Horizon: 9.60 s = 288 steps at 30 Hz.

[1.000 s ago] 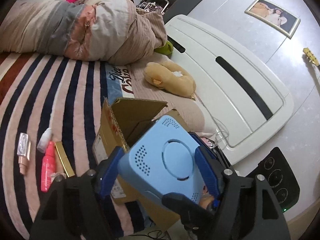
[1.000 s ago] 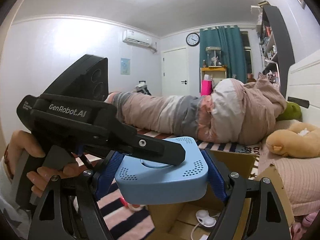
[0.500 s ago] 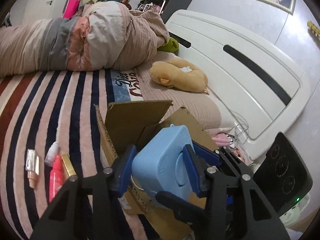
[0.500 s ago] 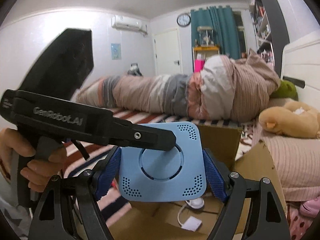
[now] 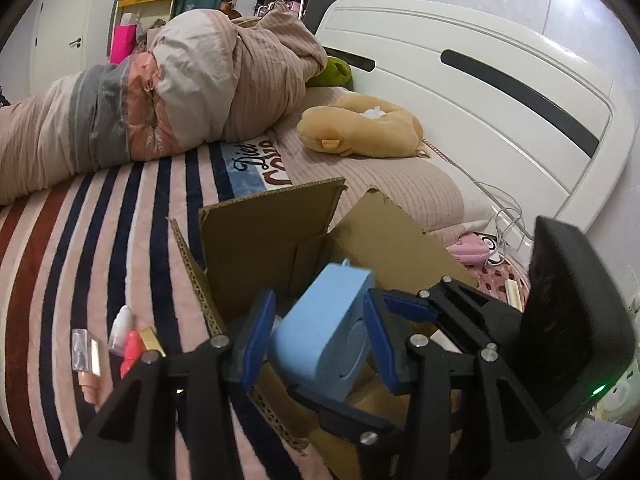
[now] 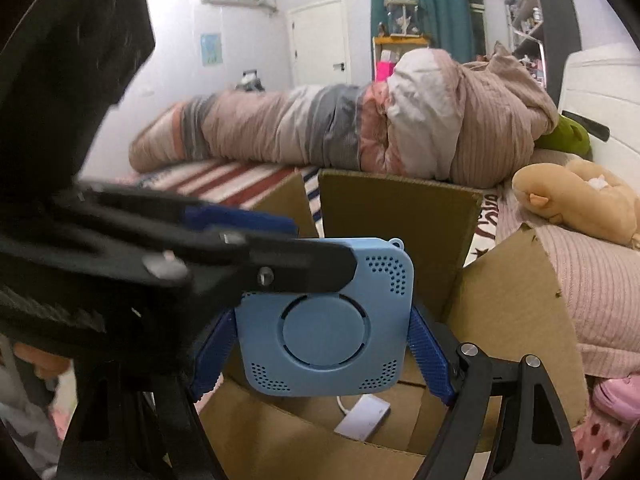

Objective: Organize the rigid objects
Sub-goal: 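Lift the blue device, lower it into the box, open the right tool, then return the right tool to the blanket and grasp the pink spray bottle, then carry the pink spray bottle into the box and open the right tool, then grasp the white tape roll with the right tool while the left tool reaches the clear bottle, then grasp the clear pink-based bottle with the left tool while the right tool holds the tape roll, then carry the tape roll and clear bottle into the box and open both tools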

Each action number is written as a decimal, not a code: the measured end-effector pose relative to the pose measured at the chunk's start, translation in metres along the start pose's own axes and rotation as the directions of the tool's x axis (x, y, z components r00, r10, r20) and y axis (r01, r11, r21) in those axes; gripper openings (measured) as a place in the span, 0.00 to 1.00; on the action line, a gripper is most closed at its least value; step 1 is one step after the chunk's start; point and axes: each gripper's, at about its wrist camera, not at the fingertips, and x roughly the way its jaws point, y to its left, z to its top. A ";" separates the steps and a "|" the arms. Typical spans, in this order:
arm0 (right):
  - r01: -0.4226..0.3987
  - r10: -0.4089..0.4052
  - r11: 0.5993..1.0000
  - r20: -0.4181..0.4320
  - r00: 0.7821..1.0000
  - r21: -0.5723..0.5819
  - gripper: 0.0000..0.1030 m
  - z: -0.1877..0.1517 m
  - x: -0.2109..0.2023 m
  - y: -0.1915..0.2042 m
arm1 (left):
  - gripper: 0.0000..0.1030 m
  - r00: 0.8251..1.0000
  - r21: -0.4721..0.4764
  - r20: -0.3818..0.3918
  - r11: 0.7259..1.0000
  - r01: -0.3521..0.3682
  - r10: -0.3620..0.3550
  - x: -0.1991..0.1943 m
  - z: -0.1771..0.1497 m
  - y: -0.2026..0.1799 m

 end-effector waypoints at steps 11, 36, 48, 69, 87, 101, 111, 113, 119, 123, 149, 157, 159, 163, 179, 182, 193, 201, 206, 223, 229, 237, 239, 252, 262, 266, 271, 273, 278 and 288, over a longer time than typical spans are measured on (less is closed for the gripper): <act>0.033 -0.032 0.999 -0.041 0.999 0.024 0.77 -0.006 0.002 -0.001 | 0.42 1.000 -0.025 0.006 1.000 0.001 -0.001 -0.008 -0.006 0.007; -0.248 0.244 0.969 -0.142 0.959 -0.007 0.60 0.014 0.112 0.173 | 0.68 0.871 -0.302 0.084 0.845 -0.440 0.484 -0.159 -0.137 0.194; 0.060 -0.062 0.998 -0.328 0.943 -0.018 0.51 0.009 0.209 0.134 | 0.68 0.892 -0.334 0.063 0.851 -0.405 0.449 -0.148 -0.160 0.236; -0.134 0.105 0.989 -0.367 0.924 -0.056 0.34 -0.024 0.169 0.170 | 0.68 0.900 -0.339 0.032 0.852 -0.400 0.435 -0.147 -0.169 0.226; -0.169 0.135 0.976 -0.233 0.963 -0.134 0.26 -0.020 0.130 0.179 | 0.68 0.981 -0.338 0.063 0.929 -0.150 0.182 -0.124 -0.165 0.204; -0.326 0.359 0.909 0.090 0.929 -0.261 0.26 0.029 0.028 0.186 | 0.39 0.966 -0.224 0.251 0.974 0.002 0.056 -0.152 -0.094 0.131; -0.195 0.240 0.962 0.249 0.938 -0.192 0.26 0.043 -0.027 0.107 | 0.32 0.961 0.037 0.272 0.997 -0.065 0.053 -0.130 -0.016 0.026; -0.160 0.198 0.974 0.257 0.946 -0.161 0.26 0.040 -0.034 0.086 | 0.31 0.969 0.085 0.245 0.994 -0.064 0.041 -0.111 -0.004 0.007; -0.128 0.135 0.990 0.151 0.979 -0.059 0.26 0.024 -0.022 0.037 | 0.31 0.991 0.123 0.130 0.992 -0.028 0.012 -0.054 0.002 -0.014; -0.103 0.105 0.994 0.065 0.992 -0.025 0.26 0.013 -0.005 0.022 | 0.30 0.999 0.112 0.050 0.994 -0.013 0.007 -0.020 0.003 -0.014; -0.034 0.033 0.999 0.097 0.995 0.013 0.40 0.016 -0.020 0.024 | 0.60 0.977 -0.025 0.150 0.989 -0.148 0.150 -0.090 -0.020 0.045; -0.184 0.199 0.977 0.161 0.967 -0.103 0.44 0.048 -0.021 0.096 | 0.65 0.923 -0.182 0.172 0.932 -0.314 0.345 -0.138 -0.064 0.131; -0.218 0.234 0.967 0.120 0.965 -0.131 0.44 0.050 -0.004 0.119 | 0.66 0.909 -0.213 0.148 0.910 -0.355 0.389 -0.140 -0.077 0.153; -0.294 0.298 0.946 0.011 0.954 -0.136 0.44 0.043 0.040 0.159 | 0.66 0.907 -0.255 0.109 0.893 -0.370 0.407 -0.131 -0.101 0.190; 0.011 -0.008 1.000 -0.245 0.969 0.010 0.57 -0.034 0.173 0.127 | 0.66 0.962 -0.267 -0.055 0.925 -0.272 0.267 -0.016 -0.118 0.251; -0.009 0.011 1.000 -0.240 0.971 0.011 0.55 -0.039 0.178 0.123 | 0.65 0.970 -0.258 -0.073 0.935 -0.244 0.232 0.010 -0.112 0.252; -0.031 0.033 0.999 -0.204 0.978 0.013 0.36 -0.033 0.180 0.118 | 0.23 0.978 -0.292 -0.079 0.933 -0.208 0.193 0.033 -0.108 0.259; -0.061 0.063 0.998 -0.203 0.977 0.014 0.36 -0.033 0.178 0.121 | 0.23 0.994 -0.331 -0.095 0.940 -0.084 0.056 0.004 -0.133 0.253; -0.064 0.061 0.998 -0.206 0.977 -0.009 0.36 -0.034 0.174 0.122 | 0.43 0.980 -0.312 -0.110 0.930 -0.193 0.167 -0.009 -0.142 0.251; -0.058 0.056 0.998 -0.215 0.975 -0.002 0.36 -0.036 0.171 0.117 | 0.57 0.971 -0.359 -0.062 0.903 -0.237 0.230 -0.016 -0.142 0.265; -0.065 0.064 0.998 -0.216 0.974 0.002 0.36 -0.036 0.173 0.116 | 0.57 0.969 -0.377 -0.069 0.893 -0.246 0.238 -0.020 -0.145 0.270; -0.058 0.054 0.998 -0.216 0.975 -0.012 0.36 -0.037 0.173 0.118 | 0.55 0.965 -0.331 -0.088 0.907 -0.261 0.245 0.004 -0.139 0.252; -0.050 0.042 0.998 -0.214 0.976 -0.032 0.36 -0.038 0.173 0.121 | 0.37 0.954 -0.304 -0.093 0.905 -0.299 0.284 0.008 -0.139 0.249; -0.127 0.111 0.985 -0.134 0.985 -0.119 0.36 -0.021 0.137 0.153 | 0.29 0.938 -0.297 -0.022 0.894 -0.336 0.346 -0.048 -0.138 0.229; -0.146 0.166 0.971 0.095 0.982 -0.192 0.36 0.025 0.061 0.165 | 0.29 0.893 -0.227 0.129 0.889 -0.397 0.432 -0.132 -0.111 0.171; -0.108 0.135 0.982 0.183 0.974 -0.153 0.35 0.039 0.026 0.144 | 0.29 0.893 -0.186 0.184 0.907 -0.378 0.410 -0.153 -0.093 0.138; -0.031 0.054 0.995 0.249 0.967 -0.094 0.36 0.038 -0.018 0.101 | 0.29 0.910 -0.120 0.227 0.937 -0.328 0.348 -0.154 -0.070 0.095; 0.016 -0.001 0.998 0.245 0.970 -0.057 0.36 0.033 -0.028 0.080 | 0.29 0.925 -0.083 0.231 0.953 -0.291 0.302 -0.146 -0.059 0.075; 0.111 -0.114 0.993 0.188 0.975 0.025 0.36 0.012 -0.035 0.027 | 0.29 0.958 0.007 0.181 0.973 -0.229 0.224 -0.114 -0.040 0.035; 0.167 -0.170 0.985 0.062 0.983 0.050 0.36 -0.024 -0.018 -0.028 | 0.29 0.992 0.102 0.079 0.989 -0.111 0.103 -0.052 -0.007 -0.019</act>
